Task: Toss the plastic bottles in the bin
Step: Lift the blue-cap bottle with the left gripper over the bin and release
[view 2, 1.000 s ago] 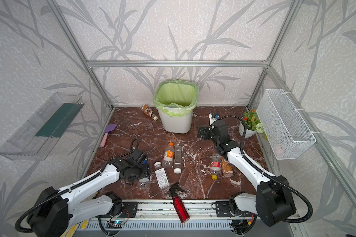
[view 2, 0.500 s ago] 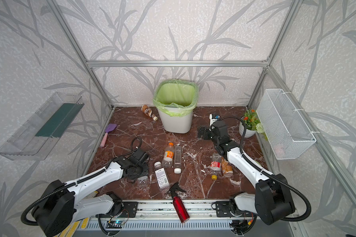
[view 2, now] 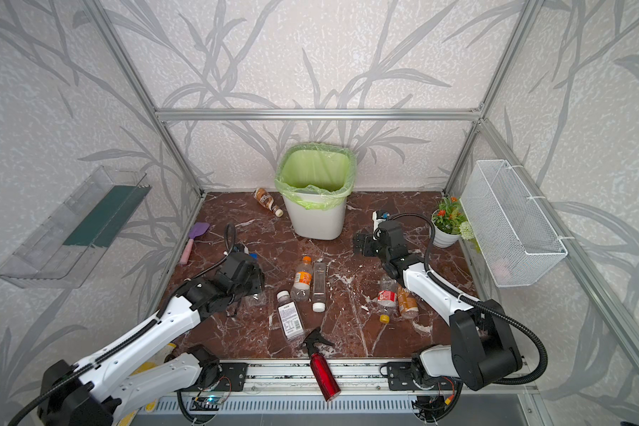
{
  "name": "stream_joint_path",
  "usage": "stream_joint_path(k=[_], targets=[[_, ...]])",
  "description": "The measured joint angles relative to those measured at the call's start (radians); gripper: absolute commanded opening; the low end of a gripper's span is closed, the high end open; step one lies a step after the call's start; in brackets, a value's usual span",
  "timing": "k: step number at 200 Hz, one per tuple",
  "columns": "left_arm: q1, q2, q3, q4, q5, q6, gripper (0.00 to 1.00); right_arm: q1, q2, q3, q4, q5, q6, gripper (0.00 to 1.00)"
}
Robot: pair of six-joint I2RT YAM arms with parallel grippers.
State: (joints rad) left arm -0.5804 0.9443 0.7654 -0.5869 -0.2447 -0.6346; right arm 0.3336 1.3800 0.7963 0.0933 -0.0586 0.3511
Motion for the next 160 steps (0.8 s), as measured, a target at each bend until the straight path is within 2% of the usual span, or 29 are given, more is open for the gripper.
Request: stream_joint_path(k=[26,47,65,81,88,112,124,142,150,160], targets=[[0.001,-0.08,0.104,0.088,-0.039,0.193,0.56,0.0,0.013,0.0,0.001,-0.009,0.003,0.99],[0.016,0.008,0.323,0.188,-0.011,0.374,0.56,0.0,0.013,-0.001,0.019,-0.018,0.018,0.98],[0.026,0.216,0.626,0.291,0.053,0.499,0.65,0.0,0.013,-0.006,0.042,-0.031,0.035,0.97],[0.038,0.457,0.972,0.338,0.132,0.553,0.86,0.003,0.012,-0.016,0.066,-0.04,0.05,0.97],[0.04,0.577,1.135,0.33,0.168,0.571,0.99,0.008,0.009,-0.025,0.079,-0.04,0.057,0.97],[0.048,0.938,1.672,0.161,0.22,0.591,0.99,0.021,-0.026,-0.079,0.109,-0.047,0.085,0.97],[0.054,1.062,1.859,0.042,0.212,0.591,0.99,0.026,-0.043,-0.1,0.119,-0.048,0.094,0.97],[0.066,1.12,1.933,-0.116,0.179,0.591,0.99,0.029,-0.062,-0.113,0.123,-0.048,0.096,0.97],[0.071,1.107,1.903,-0.159,0.155,0.592,0.99,0.029,-0.067,-0.113,0.123,-0.048,0.093,0.97],[0.08,1.053,1.795,-0.167,0.132,0.594,0.99,0.029,-0.072,-0.113,0.123,-0.048,0.089,0.97]])
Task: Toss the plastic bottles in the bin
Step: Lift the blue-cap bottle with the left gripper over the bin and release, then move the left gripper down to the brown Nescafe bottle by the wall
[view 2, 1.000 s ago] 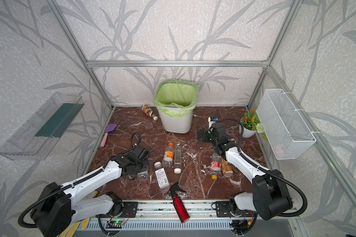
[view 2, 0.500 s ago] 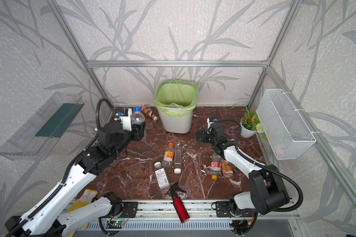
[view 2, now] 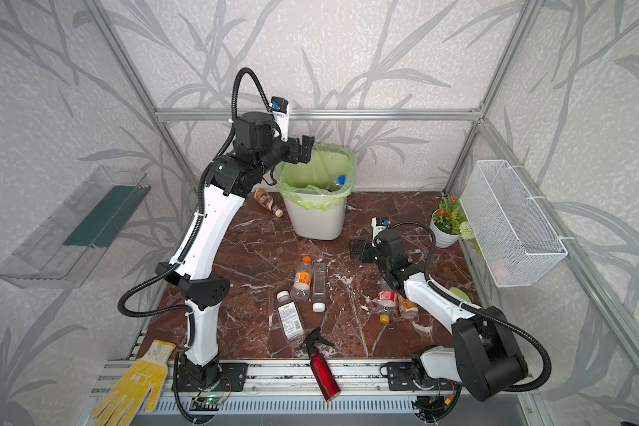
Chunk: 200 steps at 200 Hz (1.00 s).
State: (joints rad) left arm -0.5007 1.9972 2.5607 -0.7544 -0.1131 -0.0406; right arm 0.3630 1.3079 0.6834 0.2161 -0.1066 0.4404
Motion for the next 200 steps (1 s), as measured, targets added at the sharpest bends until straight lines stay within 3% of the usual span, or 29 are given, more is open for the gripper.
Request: stream_joint_path(k=[22,40,60,82,119,150,200], targets=[[0.05,-0.241,-0.401,0.078,-0.022,-0.031,0.99,0.0,-0.002,0.002,-0.002,0.0,-0.009,0.97],[0.166,-0.435,-0.689,0.167,-0.016,-0.127,0.99,0.0,-0.002,0.002,-0.004,0.0,-0.012,0.97],[0.335,-0.533,-0.868,0.251,-0.02,-0.265,0.95,0.0,-0.002,0.002,-0.005,-0.003,-0.012,0.97],[0.432,-0.486,-0.936,0.298,-0.016,-0.382,0.9,0.0,0.001,0.004,-0.013,-0.008,-0.014,0.97],[0.456,-0.159,-0.796,0.283,0.053,-0.515,0.86,0.006,0.003,0.007,-0.026,-0.008,-0.014,0.97],[0.456,0.154,-0.489,0.192,0.125,-0.602,0.86,0.023,0.024,0.008,-0.028,-0.006,-0.014,0.97],[0.455,0.526,0.054,0.011,0.194,-0.671,0.86,0.055,0.042,0.008,-0.027,0.001,0.005,0.97]])
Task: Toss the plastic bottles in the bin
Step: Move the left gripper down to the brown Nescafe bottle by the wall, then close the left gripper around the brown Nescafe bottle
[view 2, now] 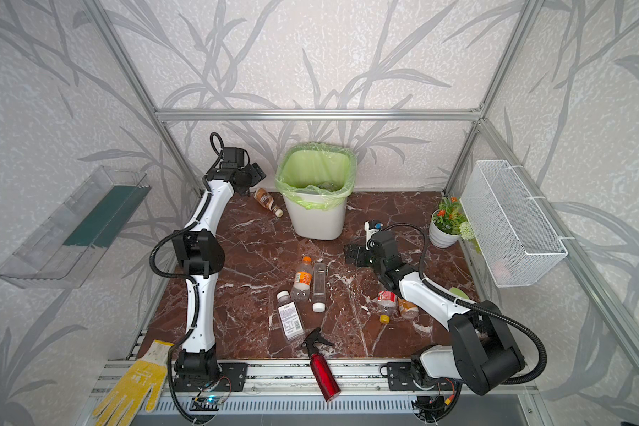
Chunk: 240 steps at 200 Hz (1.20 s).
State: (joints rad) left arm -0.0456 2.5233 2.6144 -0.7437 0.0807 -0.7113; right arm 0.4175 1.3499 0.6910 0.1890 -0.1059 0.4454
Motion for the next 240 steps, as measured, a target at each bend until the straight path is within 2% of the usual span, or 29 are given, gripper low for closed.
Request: stream_joint_path(k=[16,102,139,240], targets=[[0.0,0.048,0.05,-0.028,0.011,-0.018,0.86,0.0,0.003,0.0,0.002,0.001,0.004,0.97],[-0.008,0.077,0.007,-0.043,0.031,-0.086,0.87,0.0,0.029,-0.005,0.048,-0.008,0.038,0.97],[-0.008,0.138,0.025,-0.026,0.041,-0.112,0.86,0.0,0.039,-0.012,0.077,-0.014,0.063,0.97],[-0.011,0.237,0.056,0.016,0.002,-0.114,0.86,0.0,0.047,-0.04,0.117,-0.046,0.109,0.97]])
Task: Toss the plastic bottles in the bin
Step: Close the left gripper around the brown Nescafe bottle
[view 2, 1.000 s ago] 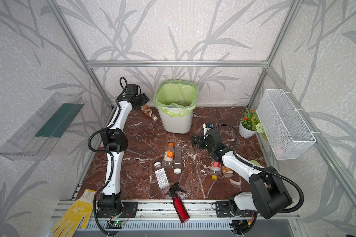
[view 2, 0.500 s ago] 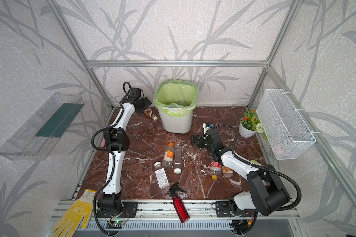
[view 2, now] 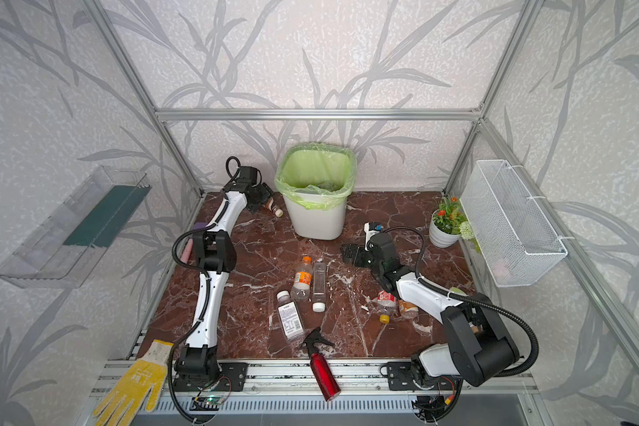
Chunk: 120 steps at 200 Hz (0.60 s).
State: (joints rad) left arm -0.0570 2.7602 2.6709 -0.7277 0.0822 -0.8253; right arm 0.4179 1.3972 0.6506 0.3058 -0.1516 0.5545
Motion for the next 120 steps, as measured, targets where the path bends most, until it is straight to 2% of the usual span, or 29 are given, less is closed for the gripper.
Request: stream_joint_path(k=[44,65,92,120], targets=[[0.0,0.031,0.02,0.014,-0.006,0.004,0.74,0.0,0.002,-0.001,0.004,-0.005,0.004,0.97],[0.001,0.031,0.019,0.011,-0.013,0.008,0.71,0.0,0.007,-0.001,0.006,-0.008,0.011,0.97],[0.006,0.031,0.019,0.01,-0.023,0.022,0.59,0.0,0.013,-0.001,0.006,-0.011,0.018,0.97],[0.006,0.028,0.008,0.025,-0.021,0.043,0.52,0.0,0.017,-0.001,0.007,-0.011,0.019,0.96]])
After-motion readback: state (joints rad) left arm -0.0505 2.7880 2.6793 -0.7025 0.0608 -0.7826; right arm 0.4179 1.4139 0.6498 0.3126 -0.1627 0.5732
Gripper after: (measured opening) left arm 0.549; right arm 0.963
